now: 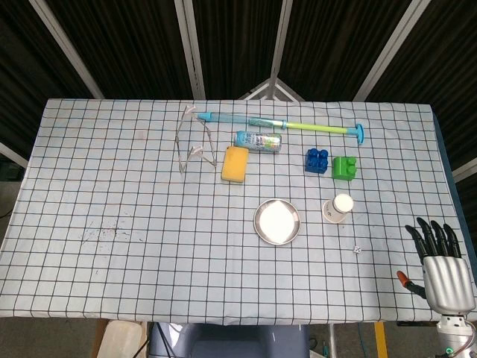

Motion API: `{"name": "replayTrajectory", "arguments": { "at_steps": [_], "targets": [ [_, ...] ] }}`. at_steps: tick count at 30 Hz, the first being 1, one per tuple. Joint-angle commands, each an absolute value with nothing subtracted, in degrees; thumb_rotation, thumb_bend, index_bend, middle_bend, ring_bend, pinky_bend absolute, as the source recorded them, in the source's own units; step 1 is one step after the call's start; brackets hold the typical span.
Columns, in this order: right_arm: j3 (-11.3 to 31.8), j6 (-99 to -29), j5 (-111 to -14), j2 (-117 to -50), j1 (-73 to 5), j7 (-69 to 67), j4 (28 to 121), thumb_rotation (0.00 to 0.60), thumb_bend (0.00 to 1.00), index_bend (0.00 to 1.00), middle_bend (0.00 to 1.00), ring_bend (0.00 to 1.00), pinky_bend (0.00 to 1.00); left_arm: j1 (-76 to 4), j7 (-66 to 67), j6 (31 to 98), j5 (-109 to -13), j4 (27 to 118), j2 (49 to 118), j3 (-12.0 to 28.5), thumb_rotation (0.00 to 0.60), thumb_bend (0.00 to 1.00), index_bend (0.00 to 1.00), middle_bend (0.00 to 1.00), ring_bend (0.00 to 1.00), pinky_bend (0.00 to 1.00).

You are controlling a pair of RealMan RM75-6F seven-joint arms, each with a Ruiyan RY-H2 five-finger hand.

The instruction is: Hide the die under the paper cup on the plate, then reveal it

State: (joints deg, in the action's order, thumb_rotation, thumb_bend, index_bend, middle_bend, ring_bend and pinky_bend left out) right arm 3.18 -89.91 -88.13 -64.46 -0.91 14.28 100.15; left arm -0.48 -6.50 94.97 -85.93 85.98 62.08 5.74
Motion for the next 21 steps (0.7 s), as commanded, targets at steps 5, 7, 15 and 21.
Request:
{"name": "replayTrajectory", "arguments": {
  "at_steps": [5,7,15,21],
  "targets": [
    [3.26,-88.8,-87.34,-64.73,-1.3,14.58,99.9,0.6,0.17,0.16,0.11,0.04,0.0,-1.09,-5.63,93.65,-85.61,86.07,62.26,5.71,0.6,0.7,0.2,0.0,0.0,0.12],
    [3.17,-88.55,-87.41,-64.8,-1.4,14.61,99.88,0.6,0.16,0.16,0.11,0.04,0.0,-1.15,-5.43,93.71,-85.88,86.22,62.29,5.64,0.6,0.7,0.2,0.0,0.0,0.12],
    [2.93,-87.46,-87.04,-64.71,-1.64,12.88,100.53,0.6,0.16,0.17,0.11,0.04,0.0,-1.13,-4.96,93.71,-85.82,86.38,62.39,5.64,0.6,0.7,0.2,0.0,0.0,0.12],
    [3.46,-84.83,-83.96,-66.41,-2.4,10.91,99.79,0.6,0.17,0.3,0.11,0.05,0.0,-1.29,-4.46,92.57,-85.34,86.99,62.2,5.35,0.6,0.7,0.21,0.0,0.0,0.12]
  ]
}}
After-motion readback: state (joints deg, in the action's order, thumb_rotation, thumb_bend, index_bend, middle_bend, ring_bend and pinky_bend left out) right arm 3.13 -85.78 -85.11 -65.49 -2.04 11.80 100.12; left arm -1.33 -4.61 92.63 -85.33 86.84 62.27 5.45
